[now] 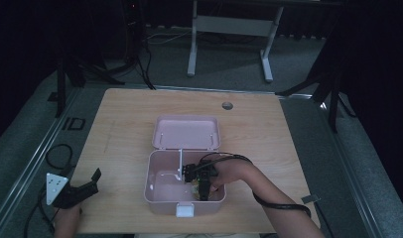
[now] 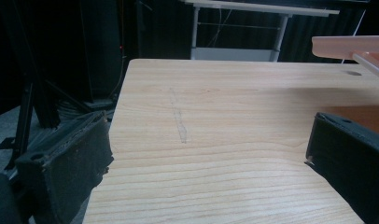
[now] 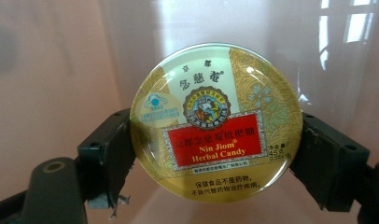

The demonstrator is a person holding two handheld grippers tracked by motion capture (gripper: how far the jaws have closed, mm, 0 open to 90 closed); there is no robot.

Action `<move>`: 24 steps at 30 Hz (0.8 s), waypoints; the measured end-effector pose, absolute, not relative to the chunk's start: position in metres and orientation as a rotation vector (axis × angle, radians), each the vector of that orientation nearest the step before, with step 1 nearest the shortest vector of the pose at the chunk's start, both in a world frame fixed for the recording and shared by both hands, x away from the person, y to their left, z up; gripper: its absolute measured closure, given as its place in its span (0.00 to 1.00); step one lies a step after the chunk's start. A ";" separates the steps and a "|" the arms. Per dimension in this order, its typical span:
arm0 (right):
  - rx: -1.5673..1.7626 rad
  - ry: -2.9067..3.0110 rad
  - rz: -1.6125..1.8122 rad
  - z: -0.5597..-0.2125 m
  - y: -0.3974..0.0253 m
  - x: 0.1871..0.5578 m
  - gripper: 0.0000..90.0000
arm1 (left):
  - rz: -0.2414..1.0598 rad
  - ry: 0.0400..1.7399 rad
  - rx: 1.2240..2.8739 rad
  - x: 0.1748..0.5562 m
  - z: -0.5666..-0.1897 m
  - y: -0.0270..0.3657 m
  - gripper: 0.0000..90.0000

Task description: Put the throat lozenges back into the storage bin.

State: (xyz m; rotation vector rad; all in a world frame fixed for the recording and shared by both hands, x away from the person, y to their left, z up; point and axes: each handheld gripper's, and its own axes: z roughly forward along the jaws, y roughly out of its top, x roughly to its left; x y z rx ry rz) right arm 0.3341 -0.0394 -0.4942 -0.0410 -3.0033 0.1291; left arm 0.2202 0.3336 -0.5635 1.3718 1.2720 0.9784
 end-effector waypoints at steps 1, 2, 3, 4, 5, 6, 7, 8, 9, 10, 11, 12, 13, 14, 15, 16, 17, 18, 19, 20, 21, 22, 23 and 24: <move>-0.053 -3.002 0.132 -0.494 -0.040 0.335 0.22 | 0.978 1.272 1.372 0.220 -0.563 0.334 0.01; -0.062 -2.996 0.136 -0.495 -0.040 0.335 0.22 | 0.978 1.272 1.373 0.220 -0.563 0.334 0.01; -0.068 -2.996 0.142 -0.495 -0.040 0.335 0.22 | 0.978 1.272 1.372 0.220 -0.563 0.334 0.01; -0.067 -2.993 0.144 -0.495 -0.040 0.335 0.20 | 0.978 1.271 1.372 0.220 -0.563 0.334 0.01; -0.058 -2.989 0.148 -0.495 -0.040 0.335 0.18 | 0.978 1.272 1.372 0.220 -0.563 0.334 0.01; -0.067 -2.984 0.147 -0.495 -0.040 0.334 0.17 | 0.975 1.272 1.372 0.220 -0.563 0.334 0.01; -0.053 -2.987 0.153 -0.495 -0.040 0.335 0.17 | 0.974 1.273 1.373 0.220 -0.563 0.334 0.01; -0.060 -2.984 0.153 -0.495 -0.040 0.334 0.17 | 0.974 1.272 1.373 0.220 -0.563 0.334 0.01; -0.061 -2.983 0.149 -0.494 -0.040 0.334 0.16 | 0.974 1.273 1.372 0.220 -0.563 0.334 0.01; -0.057 -2.984 0.143 -0.493 -0.041 0.334 0.16 | 0.974 1.272 1.373 0.220 -0.563 0.334 0.01; -0.054 -2.990 0.129 -0.490 -0.041 0.334 0.16 | 0.974 1.273 1.372 0.220 -0.563 0.334 0.01; -0.056 -3.000 0.108 -0.487 -0.042 0.334 0.16 | 0.974 1.273 1.373 0.220 -0.563 0.334 0.01; -0.059 -3.007 0.088 -0.483 -0.042 0.335 0.16 | 0.974 1.273 1.374 0.220 -0.563 0.333 0.01; -0.060 -3.014 0.058 -0.477 -0.044 0.335 0.16 | 0.975 1.273 1.374 0.220 -0.563 0.333 0.01; -0.055 -3.017 0.038 -0.473 -0.045 0.335 0.16 | 0.975 1.273 1.374 0.220 -0.563 0.333 0.01; -0.048 -3.025 0.006 -0.467 -0.046 0.335 0.16 | 0.975 1.273 1.373 0.220 -0.563 0.333 0.01; -0.054 -3.029 -0.023 -0.461 -0.048 0.335 0.16 | 0.974 1.274 1.373 0.220 -0.563 0.333 0.01; -0.056 -3.034 -0.057 -0.454 -0.050 0.334 0.16 | 0.975 1.274 1.373 0.220 -0.563 0.334 0.01; -0.054 -3.041 -0.094 -0.448 -0.053 0.334 0.16 | 0.975 1.274 1.373 0.220 -0.563 0.333 0.01; -0.060 -3.045 -0.135 -0.441 -0.056 0.335 0.15 | 0.975 1.273 1.374 0.220 -0.563 0.333 0.01; -0.062 -3.051 -0.177 -0.435 -0.060 0.335 0.15 | 0.976 1.273 1.374 0.220 -0.563 0.333 0.01; -0.071 -3.055 -0.217 -0.427 -0.064 0.335 0.15 | 0.976 1.274 1.373 0.220 -0.563 0.333 0.01; -0.085 -3.060 -0.255 -0.421 -0.068 0.335 0.15 | 0.976 1.274 1.372 0.220 -0.563 0.333 0.01; -0.096 -3.068 -0.293 -0.414 -0.073 0.335 0.15 | 0.976 1.274 1.369 0.220 -0.563 0.333 0.01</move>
